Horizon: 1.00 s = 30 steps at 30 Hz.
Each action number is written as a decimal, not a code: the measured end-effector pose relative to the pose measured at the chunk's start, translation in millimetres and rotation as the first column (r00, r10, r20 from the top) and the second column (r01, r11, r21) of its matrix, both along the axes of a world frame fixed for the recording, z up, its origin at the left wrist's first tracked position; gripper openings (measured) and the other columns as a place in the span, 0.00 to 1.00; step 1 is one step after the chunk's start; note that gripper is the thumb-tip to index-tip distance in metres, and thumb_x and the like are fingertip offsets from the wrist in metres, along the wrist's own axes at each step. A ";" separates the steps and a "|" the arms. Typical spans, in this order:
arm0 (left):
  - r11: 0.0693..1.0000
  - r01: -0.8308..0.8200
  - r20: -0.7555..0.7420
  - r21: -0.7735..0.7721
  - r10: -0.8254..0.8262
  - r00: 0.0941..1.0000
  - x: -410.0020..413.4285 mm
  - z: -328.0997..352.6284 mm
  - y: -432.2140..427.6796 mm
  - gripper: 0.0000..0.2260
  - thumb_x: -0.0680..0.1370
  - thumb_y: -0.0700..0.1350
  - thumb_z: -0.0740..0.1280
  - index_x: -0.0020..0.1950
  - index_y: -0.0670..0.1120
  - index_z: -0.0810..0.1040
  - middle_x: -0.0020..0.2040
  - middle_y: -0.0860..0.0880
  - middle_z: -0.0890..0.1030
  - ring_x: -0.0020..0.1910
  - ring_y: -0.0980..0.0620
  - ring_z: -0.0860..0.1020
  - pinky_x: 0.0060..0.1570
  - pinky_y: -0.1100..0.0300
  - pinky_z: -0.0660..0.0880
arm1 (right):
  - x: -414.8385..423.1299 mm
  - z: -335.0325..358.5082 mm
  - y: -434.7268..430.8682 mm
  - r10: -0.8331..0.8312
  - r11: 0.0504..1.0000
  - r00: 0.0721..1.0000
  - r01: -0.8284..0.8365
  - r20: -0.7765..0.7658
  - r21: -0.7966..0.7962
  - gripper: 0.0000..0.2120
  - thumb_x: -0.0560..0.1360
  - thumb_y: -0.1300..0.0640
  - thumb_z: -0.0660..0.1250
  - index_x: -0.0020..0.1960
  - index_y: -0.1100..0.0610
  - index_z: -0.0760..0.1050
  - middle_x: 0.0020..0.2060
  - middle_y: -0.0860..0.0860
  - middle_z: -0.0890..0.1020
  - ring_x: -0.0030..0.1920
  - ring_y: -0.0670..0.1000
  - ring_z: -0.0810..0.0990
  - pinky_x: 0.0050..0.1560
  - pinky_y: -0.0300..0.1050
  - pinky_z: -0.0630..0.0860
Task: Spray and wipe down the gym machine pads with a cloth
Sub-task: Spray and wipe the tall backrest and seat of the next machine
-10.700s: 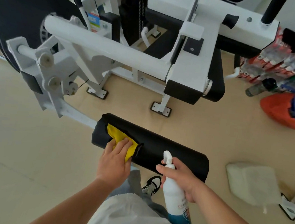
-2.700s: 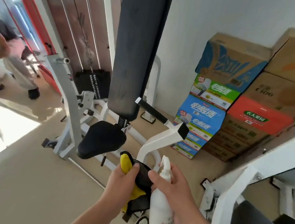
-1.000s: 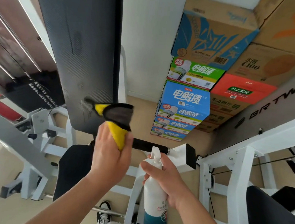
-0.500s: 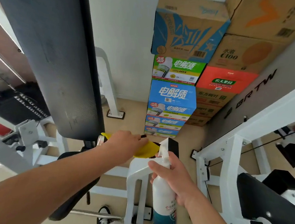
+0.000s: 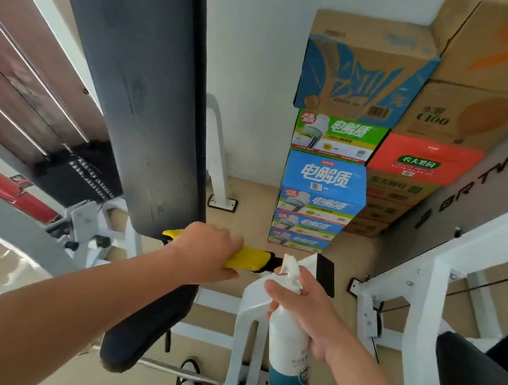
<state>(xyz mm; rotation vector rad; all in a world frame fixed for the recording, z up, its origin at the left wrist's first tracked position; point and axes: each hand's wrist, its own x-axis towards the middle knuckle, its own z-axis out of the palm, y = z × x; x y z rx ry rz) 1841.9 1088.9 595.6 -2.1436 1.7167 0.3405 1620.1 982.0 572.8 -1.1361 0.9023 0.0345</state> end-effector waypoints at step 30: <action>0.993 0.100 -0.075 0.066 -0.095 0.993 -25.3 -18.6 -51.5 0.15 0.77 0.43 0.72 0.62 0.47 0.75 0.48 0.49 0.81 0.47 0.46 0.81 0.40 0.53 0.75 | 1.1 36.7 82.9 -0.319 0.938 0.946 0.307 -0.054 -0.160 0.20 0.73 0.48 0.83 0.61 0.48 0.79 0.42 0.61 0.88 0.40 0.56 0.86 0.42 0.53 0.86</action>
